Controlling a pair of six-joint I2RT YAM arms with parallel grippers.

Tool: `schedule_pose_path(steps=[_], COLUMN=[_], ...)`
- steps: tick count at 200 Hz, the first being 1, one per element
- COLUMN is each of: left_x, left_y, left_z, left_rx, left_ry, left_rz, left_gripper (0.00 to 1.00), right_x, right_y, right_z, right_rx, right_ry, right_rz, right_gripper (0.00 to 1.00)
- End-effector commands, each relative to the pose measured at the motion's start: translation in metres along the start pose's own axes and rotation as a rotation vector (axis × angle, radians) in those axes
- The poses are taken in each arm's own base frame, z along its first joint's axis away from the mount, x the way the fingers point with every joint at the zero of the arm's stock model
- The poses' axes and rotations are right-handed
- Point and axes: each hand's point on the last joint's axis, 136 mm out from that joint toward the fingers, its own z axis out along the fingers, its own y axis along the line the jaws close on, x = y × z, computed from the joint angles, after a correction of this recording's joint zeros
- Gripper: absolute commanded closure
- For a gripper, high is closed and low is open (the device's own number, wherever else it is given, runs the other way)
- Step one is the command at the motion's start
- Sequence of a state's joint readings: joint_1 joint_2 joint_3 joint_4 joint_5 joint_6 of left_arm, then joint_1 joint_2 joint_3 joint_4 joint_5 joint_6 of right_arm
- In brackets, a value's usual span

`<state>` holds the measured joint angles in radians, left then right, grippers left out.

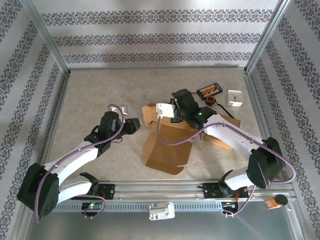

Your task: Fold the paper box

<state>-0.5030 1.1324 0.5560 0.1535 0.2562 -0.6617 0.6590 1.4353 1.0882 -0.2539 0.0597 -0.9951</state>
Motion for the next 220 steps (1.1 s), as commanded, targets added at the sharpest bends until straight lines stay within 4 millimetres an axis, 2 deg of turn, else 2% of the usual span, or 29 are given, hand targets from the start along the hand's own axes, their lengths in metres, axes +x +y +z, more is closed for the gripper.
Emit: schedule_pose_path(steps=[1,23,36,48,64,90,126,166,198,220], left_x=[0.008,0.035,0.045,0.046,0.047,0.051,0.049,0.066,0.076,0.076], left_y=[-0.021,-0.030,-0.019,-0.007,-0.001,0.015,0.037,0.055,0.050,0.038], left_z=[0.007,0.027,0.044,0.055,0.070,0.093,0.106,0.121,0.130,0.136], left_rx=[-0.030,-0.024,-0.073,-0.148,-0.177,-0.219,-0.311,-0.306,-0.230,-0.154], left_ry=[-0.001,0.031,0.076,0.102,0.143,0.228,0.265,0.362,0.404,0.397], left_rz=[0.131,0.238,0.273,0.329,0.399,0.380,0.406,0.353,0.293,0.284], left_gripper=[0.69,0.69,0.68,0.65,0.61,0.57,0.51,0.42,0.42,0.46], right_x=[0.000,0.003,0.004,0.004,0.005,0.007,0.009,0.011,0.011,0.011], right_y=[-0.011,-0.013,-0.014,-0.015,-0.011,-0.008,-0.007,-0.009,-0.010,-0.012], right_z=[0.005,0.006,0.006,0.006,0.006,0.006,0.005,0.004,0.004,0.005], right_rx=[0.085,0.095,0.083,0.077,0.059,0.046,0.042,0.045,0.047,0.050], right_ry=[0.015,0.000,-0.018,-0.025,-0.030,-0.023,-0.029,-0.031,-0.032,-0.032], right_rz=[-0.063,-0.037,0.004,0.026,0.031,0.045,0.069,0.080,0.091,0.101], right_gripper=[1.00,1.00,1.00,1.00,1.00,1.00,1.00,1.00,1.00,1.00])
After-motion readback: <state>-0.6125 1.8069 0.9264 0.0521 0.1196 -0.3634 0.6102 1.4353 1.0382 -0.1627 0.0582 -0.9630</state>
